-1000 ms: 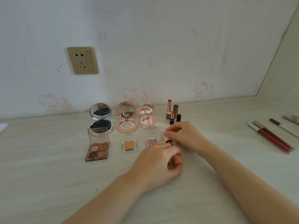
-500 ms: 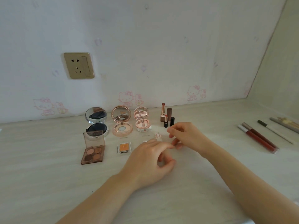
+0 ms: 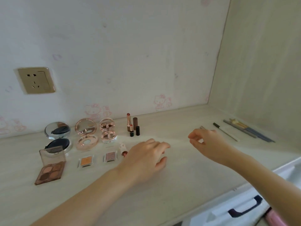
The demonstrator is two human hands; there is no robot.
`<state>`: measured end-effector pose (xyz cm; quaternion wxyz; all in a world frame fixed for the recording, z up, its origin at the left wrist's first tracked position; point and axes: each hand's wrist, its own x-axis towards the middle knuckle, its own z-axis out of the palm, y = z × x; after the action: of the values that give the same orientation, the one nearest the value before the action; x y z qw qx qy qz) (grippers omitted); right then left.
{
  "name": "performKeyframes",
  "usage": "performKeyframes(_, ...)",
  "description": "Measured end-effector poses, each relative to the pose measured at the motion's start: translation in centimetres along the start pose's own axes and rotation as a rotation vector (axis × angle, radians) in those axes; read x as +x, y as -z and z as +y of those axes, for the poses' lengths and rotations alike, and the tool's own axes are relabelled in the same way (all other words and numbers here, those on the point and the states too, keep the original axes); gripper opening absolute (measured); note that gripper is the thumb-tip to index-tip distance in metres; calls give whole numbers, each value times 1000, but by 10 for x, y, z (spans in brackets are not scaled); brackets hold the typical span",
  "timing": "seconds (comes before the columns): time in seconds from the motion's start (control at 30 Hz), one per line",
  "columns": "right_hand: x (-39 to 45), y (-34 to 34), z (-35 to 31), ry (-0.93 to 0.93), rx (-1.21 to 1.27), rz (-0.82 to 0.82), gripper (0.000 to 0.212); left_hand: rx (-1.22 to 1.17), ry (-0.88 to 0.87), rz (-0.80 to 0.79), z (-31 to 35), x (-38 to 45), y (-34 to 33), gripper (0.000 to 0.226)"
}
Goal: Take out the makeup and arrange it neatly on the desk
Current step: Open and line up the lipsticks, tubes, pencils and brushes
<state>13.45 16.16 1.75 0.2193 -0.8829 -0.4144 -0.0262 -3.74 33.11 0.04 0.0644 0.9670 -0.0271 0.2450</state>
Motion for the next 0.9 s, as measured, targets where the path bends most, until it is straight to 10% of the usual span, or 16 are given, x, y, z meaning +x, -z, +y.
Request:
performKeyframes(0.33,-1,26,84,-170,-69,-21,18,85,-48,-266,33,105,-72,40)
performKeyframes(0.9,47,12,105,-383,-96,-45,19,-350,477,-301,22,220,-145,48)
